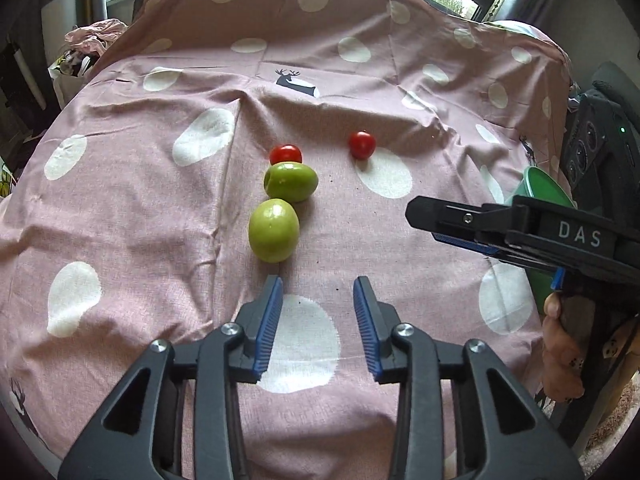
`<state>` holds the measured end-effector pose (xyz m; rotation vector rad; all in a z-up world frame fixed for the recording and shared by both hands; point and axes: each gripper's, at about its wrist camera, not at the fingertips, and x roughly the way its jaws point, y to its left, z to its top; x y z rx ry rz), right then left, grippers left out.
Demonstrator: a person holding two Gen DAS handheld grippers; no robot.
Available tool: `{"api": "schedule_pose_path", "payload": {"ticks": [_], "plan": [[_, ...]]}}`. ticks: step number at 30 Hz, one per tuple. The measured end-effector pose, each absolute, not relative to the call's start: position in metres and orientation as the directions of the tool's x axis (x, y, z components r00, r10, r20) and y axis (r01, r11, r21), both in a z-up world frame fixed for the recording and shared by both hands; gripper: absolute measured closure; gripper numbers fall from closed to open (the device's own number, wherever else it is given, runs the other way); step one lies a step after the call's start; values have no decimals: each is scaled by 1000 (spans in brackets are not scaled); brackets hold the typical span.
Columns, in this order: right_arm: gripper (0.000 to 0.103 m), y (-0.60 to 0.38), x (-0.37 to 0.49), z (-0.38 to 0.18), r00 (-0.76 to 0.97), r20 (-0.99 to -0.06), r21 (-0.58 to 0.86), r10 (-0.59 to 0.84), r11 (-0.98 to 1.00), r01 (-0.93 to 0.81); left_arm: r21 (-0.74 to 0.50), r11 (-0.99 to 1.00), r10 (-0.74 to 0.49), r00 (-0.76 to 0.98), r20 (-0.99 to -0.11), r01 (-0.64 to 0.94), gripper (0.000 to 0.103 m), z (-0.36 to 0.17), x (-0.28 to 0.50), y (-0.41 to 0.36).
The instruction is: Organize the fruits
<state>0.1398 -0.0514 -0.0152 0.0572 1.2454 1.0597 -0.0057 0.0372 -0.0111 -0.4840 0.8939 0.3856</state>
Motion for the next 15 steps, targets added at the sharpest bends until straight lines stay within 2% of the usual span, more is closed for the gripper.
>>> {"api": "schedule_pose_path", "payload": {"ticks": [3, 10, 15], "plan": [[52, -35, 137, -18, -98, -741, 563, 664, 536, -629, -238, 810, 139, 569, -810, -536, 60, -10, -9, 46], [52, 15, 131, -34, -212, -734, 613, 645, 496, -616, -267, 760, 141, 552, -822, -593, 60, -20, -6, 67], [52, 42, 125, -44, -197, -791, 546, 579, 524, -653, -274, 753, 146, 558, -817, -598, 60, -24, -2, 75]]}}
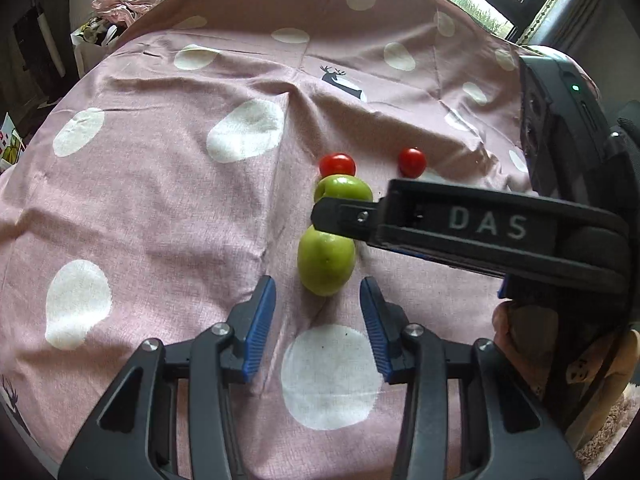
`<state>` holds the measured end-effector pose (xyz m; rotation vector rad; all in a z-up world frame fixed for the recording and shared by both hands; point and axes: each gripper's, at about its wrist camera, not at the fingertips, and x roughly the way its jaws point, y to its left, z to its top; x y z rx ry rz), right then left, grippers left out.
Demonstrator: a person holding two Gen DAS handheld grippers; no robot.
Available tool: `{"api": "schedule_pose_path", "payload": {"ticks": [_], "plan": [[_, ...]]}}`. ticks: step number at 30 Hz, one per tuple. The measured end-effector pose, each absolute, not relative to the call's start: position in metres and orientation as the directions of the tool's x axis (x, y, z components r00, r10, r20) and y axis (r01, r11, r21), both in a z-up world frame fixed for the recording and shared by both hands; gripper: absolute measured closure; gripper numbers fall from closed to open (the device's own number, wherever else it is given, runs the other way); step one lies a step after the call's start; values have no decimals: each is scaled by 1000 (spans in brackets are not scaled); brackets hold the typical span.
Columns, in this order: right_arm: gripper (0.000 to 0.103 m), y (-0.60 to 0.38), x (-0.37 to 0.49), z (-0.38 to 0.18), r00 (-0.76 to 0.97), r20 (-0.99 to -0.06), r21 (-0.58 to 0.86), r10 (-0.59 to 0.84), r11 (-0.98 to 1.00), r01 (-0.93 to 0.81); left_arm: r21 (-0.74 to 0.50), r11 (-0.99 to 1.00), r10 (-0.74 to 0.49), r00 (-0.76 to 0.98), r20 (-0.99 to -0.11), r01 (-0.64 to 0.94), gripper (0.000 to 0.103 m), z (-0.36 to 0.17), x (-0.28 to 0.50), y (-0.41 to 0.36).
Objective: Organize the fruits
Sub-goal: 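Close the right gripper on the green plum and lift it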
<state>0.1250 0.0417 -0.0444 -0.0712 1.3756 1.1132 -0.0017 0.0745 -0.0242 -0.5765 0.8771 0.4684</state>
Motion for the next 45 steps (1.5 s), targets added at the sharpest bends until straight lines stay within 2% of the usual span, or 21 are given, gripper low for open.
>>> {"api": "schedule_pose_path", "payload": {"ticks": [4, 5, 6, 13, 14, 18, 22, 24, 25, 26, 31, 34, 41, 43, 45], "plan": [[52, 47, 120, -45, -201, -795, 537, 572, 510, -673, -270, 753, 152, 558, -816, -600, 60, -24, 2, 75], [56, 47, 119, -45, -194, -802, 525, 566, 512, -680, -270, 753, 154, 560, -814, -600, 60, -24, 3, 75], [66, 48, 118, -46, -194, -811, 514, 552, 513, -688, -267, 753, 159, 561, -813, -601, 61, -25, 4, 75], [67, 34, 119, -48, -248, -764, 589, 595, 487, -645, -267, 763, 143, 557, -818, -588, 65, -29, 9, 70], [67, 30, 119, -46, -244, -761, 590, 601, 487, -643, -251, 769, 155, 553, -818, -588, 70, -28, 9, 67], [75, 9, 121, -32, -211, -742, 598, 637, 486, -638, -264, 797, 137, 587, -798, -544, 73, -19, 7, 54], [77, -13, 117, -14, -159, -727, 587, 668, 484, -648, -234, 833, 153, 615, -774, -502, 75, -7, 6, 32], [77, -18, 112, -13, -117, -751, 545, 650, 508, -667, -233, 852, 138, 629, -765, -469, 82, -5, 9, 23], [77, -20, 112, -17, -154, -741, 573, 653, 497, -651, -257, 855, 103, 634, -767, -450, 84, -7, 10, 20], [76, -22, 112, -21, -175, -735, 595, 655, 500, -630, -279, 851, 81, 635, -769, -446, 92, -8, 10, 19], [76, -35, 116, -29, -178, -722, 621, 668, 513, -592, -263, 870, 61, 621, -781, -416, 90, -10, 13, 9], [76, -38, 114, -29, -161, -754, 581, 637, 532, -616, -268, 875, 27, 593, -805, -403, 87, -14, 12, 10], [76, -30, 116, -39, -193, -753, 591, 629, 518, -619, -286, 858, 24, 590, -807, -427, 84, -18, 9, 15], [76, -26, 115, -38, -187, -759, 579, 624, 514, -633, -293, 852, 24, 591, -806, -434, 80, -17, 7, 18], [76, -21, 113, -37, -194, -762, 575, 618, 507, -642, -275, 844, 50, 578, -815, -461, 67, -15, 4, 22]]}}
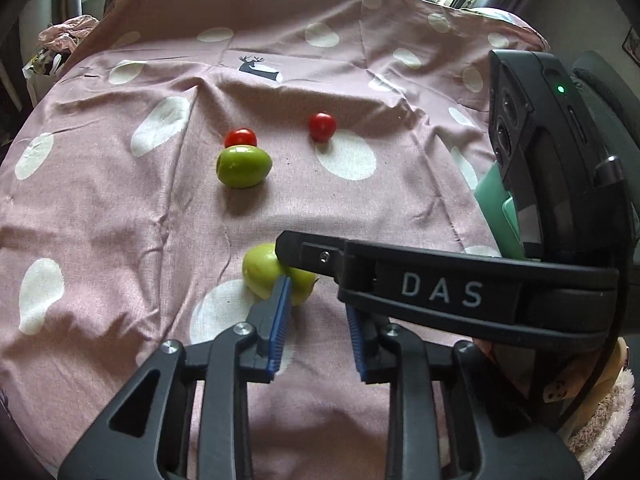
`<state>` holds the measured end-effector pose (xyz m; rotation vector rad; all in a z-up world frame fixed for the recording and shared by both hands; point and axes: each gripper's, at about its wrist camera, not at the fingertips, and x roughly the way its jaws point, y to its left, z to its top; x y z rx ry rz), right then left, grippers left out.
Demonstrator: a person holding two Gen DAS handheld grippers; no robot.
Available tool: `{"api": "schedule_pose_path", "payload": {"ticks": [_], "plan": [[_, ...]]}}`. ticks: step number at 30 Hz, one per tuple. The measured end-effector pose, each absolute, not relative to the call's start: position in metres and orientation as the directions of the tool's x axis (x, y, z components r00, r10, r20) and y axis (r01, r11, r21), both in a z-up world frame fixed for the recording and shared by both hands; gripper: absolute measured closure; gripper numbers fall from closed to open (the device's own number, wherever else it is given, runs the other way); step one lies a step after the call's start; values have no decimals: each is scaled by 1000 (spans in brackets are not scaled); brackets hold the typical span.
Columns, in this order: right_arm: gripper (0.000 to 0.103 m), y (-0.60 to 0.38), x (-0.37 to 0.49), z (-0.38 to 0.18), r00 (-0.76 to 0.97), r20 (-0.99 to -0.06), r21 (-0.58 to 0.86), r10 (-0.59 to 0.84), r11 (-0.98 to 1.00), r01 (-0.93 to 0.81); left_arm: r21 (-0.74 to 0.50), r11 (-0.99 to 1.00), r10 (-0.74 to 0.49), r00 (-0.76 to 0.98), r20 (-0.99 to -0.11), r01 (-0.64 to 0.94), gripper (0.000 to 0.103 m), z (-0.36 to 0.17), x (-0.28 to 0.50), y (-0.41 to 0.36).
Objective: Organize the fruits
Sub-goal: 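Close the right gripper on the green plum and lift it, then carry the held green plum over the green bowl with the right gripper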
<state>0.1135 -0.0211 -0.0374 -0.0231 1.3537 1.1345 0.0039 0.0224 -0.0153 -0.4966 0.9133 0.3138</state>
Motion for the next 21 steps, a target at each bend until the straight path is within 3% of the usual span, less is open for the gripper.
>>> {"api": "schedule_pose_path", "payload": {"ticks": [4, 8, 14, 21], "plan": [[76, -15, 112, -38, -211, -763, 577, 611, 496, -649, -264, 831, 70, 564, -823, -489, 64, -18, 1, 31], [70, -10, 109, -41, -229, -770, 577, 596, 495, -650, -274, 811, 54, 532, -845, -517, 63, -31, 4, 38], [68, -4, 100, -47, -249, -772, 577, 585, 480, -661, -256, 801, 85, 527, -846, -540, 69, -36, 7, 43], [66, -25, 101, -28, -228, -726, 611, 649, 455, -648, -211, 840, 139, 575, -806, -499, 69, -13, 4, 23]]}}
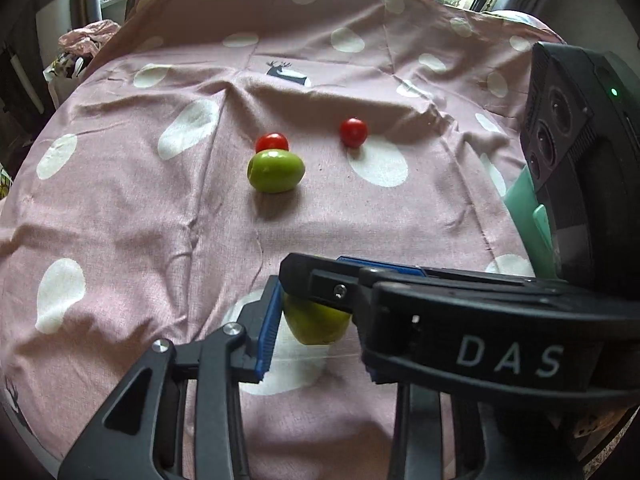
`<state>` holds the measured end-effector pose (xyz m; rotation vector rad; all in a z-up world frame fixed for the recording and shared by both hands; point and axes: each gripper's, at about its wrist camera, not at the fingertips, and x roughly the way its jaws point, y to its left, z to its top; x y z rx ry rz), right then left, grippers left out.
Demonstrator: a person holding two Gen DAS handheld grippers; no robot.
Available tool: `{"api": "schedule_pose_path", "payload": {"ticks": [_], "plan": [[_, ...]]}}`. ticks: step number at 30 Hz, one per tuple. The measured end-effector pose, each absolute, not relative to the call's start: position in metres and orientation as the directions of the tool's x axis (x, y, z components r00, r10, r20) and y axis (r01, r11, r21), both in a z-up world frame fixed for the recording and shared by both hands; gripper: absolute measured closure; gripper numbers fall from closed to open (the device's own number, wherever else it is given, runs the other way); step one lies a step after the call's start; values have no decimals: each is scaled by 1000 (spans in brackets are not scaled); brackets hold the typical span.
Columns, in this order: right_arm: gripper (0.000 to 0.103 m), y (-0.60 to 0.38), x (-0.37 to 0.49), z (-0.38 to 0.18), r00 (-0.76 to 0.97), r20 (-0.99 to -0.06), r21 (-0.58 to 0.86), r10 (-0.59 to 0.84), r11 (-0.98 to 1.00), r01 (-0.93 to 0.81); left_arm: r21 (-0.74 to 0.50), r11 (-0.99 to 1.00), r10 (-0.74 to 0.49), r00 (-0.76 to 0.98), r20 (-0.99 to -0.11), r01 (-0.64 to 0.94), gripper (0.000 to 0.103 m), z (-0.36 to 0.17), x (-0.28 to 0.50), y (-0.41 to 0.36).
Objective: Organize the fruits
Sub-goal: 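Carry the held green plum over the green bowl with the right gripper, then open the right gripper to drop the plum into the bowl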
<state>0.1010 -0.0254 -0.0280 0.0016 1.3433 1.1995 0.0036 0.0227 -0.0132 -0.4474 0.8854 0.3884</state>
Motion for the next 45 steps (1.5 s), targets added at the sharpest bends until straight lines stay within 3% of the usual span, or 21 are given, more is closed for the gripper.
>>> {"api": "schedule_pose_path", "payload": {"ticks": [12, 18, 23, 38, 45], "plan": [[66, -135, 122, 59, 93, -629, 527, 772, 511, -679, -154, 946, 119, 748, -653, -285, 69, 62, 44, -71], [64, -200, 151, 76, 272, -595, 499, 756, 613, -613, -150, 978, 23, 783, -621, -147, 69, 79, 91, -125], [63, -249, 179, 72, 338, -570, 556, 749, 654, -513, -137, 990, -54, 793, -606, -38, 68, 80, 125, -169], [63, -286, 218, 34, 364, -697, 513, 617, 785, -347, -269, 962, -223, 694, -685, 43, 68, 36, 180, -198], [62, -286, 220, 28, 358, -732, 480, 579, 812, -332, -289, 957, -228, 688, -689, 28, 69, 30, 176, -193]]}}
